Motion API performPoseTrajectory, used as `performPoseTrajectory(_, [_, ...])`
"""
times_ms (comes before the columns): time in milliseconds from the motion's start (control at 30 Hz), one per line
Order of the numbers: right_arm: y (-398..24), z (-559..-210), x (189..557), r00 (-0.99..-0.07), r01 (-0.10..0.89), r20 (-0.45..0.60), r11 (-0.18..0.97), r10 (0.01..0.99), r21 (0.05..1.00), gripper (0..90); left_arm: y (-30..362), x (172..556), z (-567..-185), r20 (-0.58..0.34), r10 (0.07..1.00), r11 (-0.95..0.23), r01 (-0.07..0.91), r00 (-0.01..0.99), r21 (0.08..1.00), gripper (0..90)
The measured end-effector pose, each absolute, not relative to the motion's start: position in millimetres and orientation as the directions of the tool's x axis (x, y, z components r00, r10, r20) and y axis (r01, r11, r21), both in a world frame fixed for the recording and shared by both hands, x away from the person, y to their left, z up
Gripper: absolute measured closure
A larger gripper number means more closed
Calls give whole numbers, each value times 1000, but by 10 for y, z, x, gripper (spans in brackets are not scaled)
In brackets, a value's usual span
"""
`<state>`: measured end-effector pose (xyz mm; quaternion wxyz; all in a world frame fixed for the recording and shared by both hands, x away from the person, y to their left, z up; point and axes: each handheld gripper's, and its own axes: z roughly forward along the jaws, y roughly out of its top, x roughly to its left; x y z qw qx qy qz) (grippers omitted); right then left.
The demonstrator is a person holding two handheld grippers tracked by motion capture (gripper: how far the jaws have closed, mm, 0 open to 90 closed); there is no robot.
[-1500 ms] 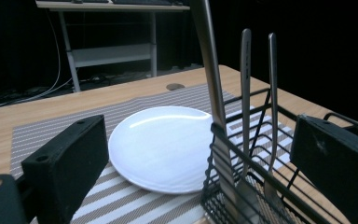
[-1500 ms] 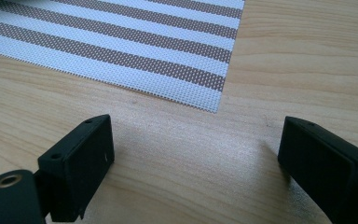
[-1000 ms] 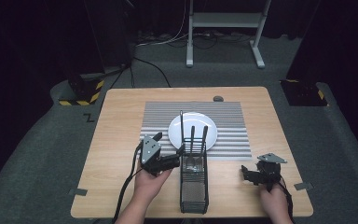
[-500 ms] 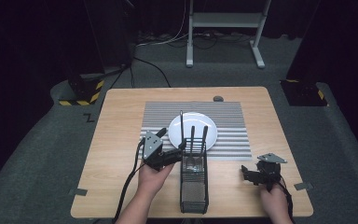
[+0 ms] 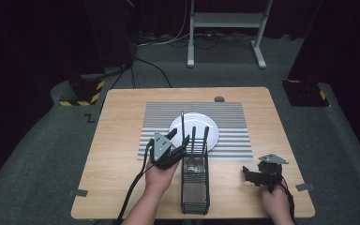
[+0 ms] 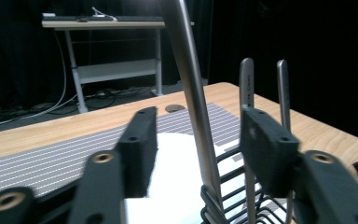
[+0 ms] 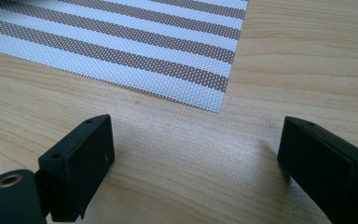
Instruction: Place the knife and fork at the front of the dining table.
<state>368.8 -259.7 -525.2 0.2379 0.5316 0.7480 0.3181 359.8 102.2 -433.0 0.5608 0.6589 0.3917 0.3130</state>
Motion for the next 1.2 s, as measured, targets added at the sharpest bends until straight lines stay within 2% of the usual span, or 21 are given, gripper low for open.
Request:
performPoseTrajectory(167, [-2597,-5252,3688,-323,644,-18,233,946,729,104,1017,3605,-4323,-45,871,-36,154,489,987,619])
performPoseTrajectory(267, [-2596,-5251,3687,-322,644,-19,234,947,728,104,999,3625,-4326,-43,877,-39,161,478,986,657])
performPoseTrajectory(767, [-2597,-5251,3687,-322,644,-19,234,946,728,104,920,3634,-4387,-59,882,-34,188,467,982,770])
performPoseTrajectory(1200, [-2586,-5250,3689,-326,644,-18,236,945,728,104,880,3566,-4397,-84,883,3,172,462,985,796])
